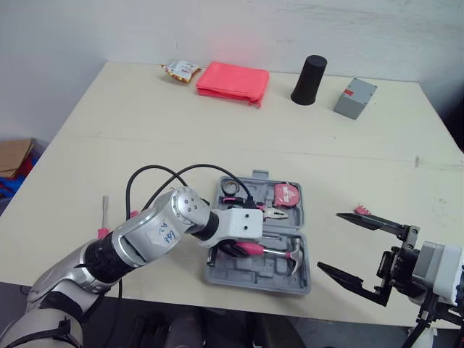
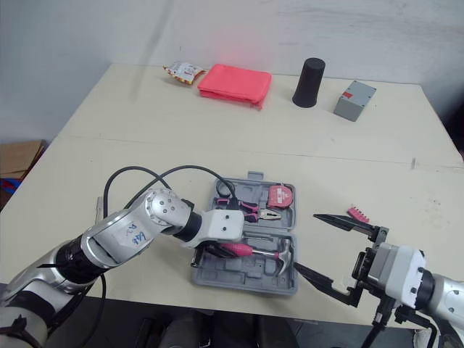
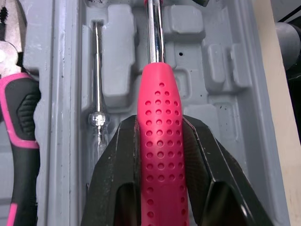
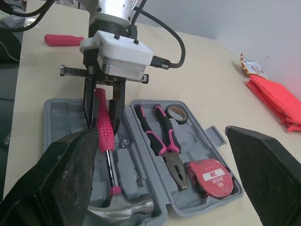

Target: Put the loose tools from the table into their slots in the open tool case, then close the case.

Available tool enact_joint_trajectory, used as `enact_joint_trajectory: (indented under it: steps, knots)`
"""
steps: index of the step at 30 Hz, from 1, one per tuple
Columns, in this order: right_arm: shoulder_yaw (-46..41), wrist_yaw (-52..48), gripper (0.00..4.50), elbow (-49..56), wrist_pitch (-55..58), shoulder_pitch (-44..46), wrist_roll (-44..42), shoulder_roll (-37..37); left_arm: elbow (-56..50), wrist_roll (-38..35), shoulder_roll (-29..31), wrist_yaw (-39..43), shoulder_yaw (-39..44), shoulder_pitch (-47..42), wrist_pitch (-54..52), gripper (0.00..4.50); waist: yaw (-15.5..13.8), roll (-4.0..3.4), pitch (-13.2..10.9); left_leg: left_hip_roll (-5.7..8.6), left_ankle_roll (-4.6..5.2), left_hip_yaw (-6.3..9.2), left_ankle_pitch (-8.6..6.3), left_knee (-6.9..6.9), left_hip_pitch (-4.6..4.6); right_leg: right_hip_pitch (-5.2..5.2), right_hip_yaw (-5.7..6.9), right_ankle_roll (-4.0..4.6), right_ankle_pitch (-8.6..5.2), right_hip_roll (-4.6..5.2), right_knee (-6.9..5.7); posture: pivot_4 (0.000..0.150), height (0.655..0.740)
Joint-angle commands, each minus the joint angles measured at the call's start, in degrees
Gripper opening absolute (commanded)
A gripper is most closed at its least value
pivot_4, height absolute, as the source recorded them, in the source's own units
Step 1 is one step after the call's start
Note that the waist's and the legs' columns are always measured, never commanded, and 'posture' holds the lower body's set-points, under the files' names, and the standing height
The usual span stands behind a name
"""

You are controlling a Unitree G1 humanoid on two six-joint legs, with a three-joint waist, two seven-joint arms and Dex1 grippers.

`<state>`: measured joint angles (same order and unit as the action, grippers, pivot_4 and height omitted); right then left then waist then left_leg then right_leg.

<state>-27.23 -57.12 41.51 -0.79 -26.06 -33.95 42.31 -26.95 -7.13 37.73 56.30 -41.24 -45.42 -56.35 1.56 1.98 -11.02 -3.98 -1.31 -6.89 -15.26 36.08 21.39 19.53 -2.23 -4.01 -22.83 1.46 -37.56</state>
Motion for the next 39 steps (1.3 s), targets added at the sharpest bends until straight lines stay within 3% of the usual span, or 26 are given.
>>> enact_joint_trajectory:
  steps: [1, 8, 10, 14, 19, 22, 27, 39]
  knots:
    - [-1.43, 0.22, 4.50, 1.84, 0.29, -0.05, -0.86, 0.24, 0.75, 1.68, -1.17, -0.78, -1.01, -1.64, -0.32, 0.56, 0.01, 0.00, 0.00, 0.01, 0.01, 0.01, 0.01, 0.02, 0.00, -0.01, 0.00, 0.00, 0.00, 0.00, -0.01, 0.150, 0.7400]
    - [-2.03, -0.75, 4.50, 1.31, -0.53, -1.42, -0.61, -0.76, 4.16, 2.13, -1.77, 0.33, -0.95, -3.83, 0.33, 0.56, -0.04, 0.00, 0.00, 0.03, 0.06, 0.00, 0.04, 0.05, -0.01, -0.03, 0.00, -0.01, 0.01, 0.04, -0.05, 0.150, 0.7400]
    - [-2.14, -0.82, 4.50, 1.21, -0.78, -1.75, -0.39, -1.03, 4.02, 2.32, -1.34, 0.80, -0.97, -3.90, 1.72, 1.60, 0.02, 0.00, 0.00, 0.04, 0.06, 0.00, 0.05, 0.04, -0.02, -0.03, 0.00, -0.01, 0.01, 0.04, -0.07, 0.150, 0.7400]
    - [-2.21, -0.80, 4.50, 1.28, -1.01, -2.25, -0.12, -1.38, 1.50, -2.29, -3.91, 1.37, 3.98, -2.20, 1.82, 3.21, -0.03, -0.01, 0.01, 0.04, 0.04, 0.01, 0.07, 0.03, -0.03, -0.02, 0.00, -0.01, 0.01, 0.04, -0.11, 0.150, 0.7400]
    - [-1.82, -0.65, 4.50, 0.88, -1.45, -2.04, -0.03, -1.73, 0.54, -4.92, -5.21, -0.17, 11.32, 2.87, 8.73, 3.21, 0.09, -0.02, 0.01, 0.03, 0.04, 0.02, 0.09, 0.02, -0.03, -0.02, 0.02, -0.01, 0.01, 0.04, -0.11, 0.150, 0.7400]
    - [-1.48, -0.49, 4.50, 0.37, -1.56, -1.55, -0.16, -2.08, 2.24, -7.96, -7.86, -1.63, 17.72, 10.12, 15.97, 2.33, 0.09, -0.04, 0.03, 0.01, 0.00, 0.03, 0.11, 0.01, -0.07, -0.02, 0.02, 0.00, 0.00, 0.02, -0.14, 0.150, 0.7400]
    - [-0.35, -1.62, 4.50, -1.54, -2.92, -1.27, 1.01, -2.85, 7.44, -7.71, -10.69, -1.77, 19.36, 19.10, 27.83, 0.05, 0.03, -0.04, 0.02, 0.05, 0.04, 0.03, 0.11, 0.05, -0.09, -0.08, 0.02, -0.01, 0.01, 0.07, -0.13, 0.150, 0.7400]
    - [-0.52, -2.92, 4.50, -3.73, -5.84, -2.29, 1.79, -4.09, 13.79, -1.50, -11.79, -2.93, 14.46, 21.57, 31.82, 0.05, 0.13, -0.05, 0.03, 0.06, 0.11, 0.03, 0.07, -0.02, -0.08, -0.05, 0.02, -0.04, 0.03, 0.05, -0.12, 0.150, 0.7400]
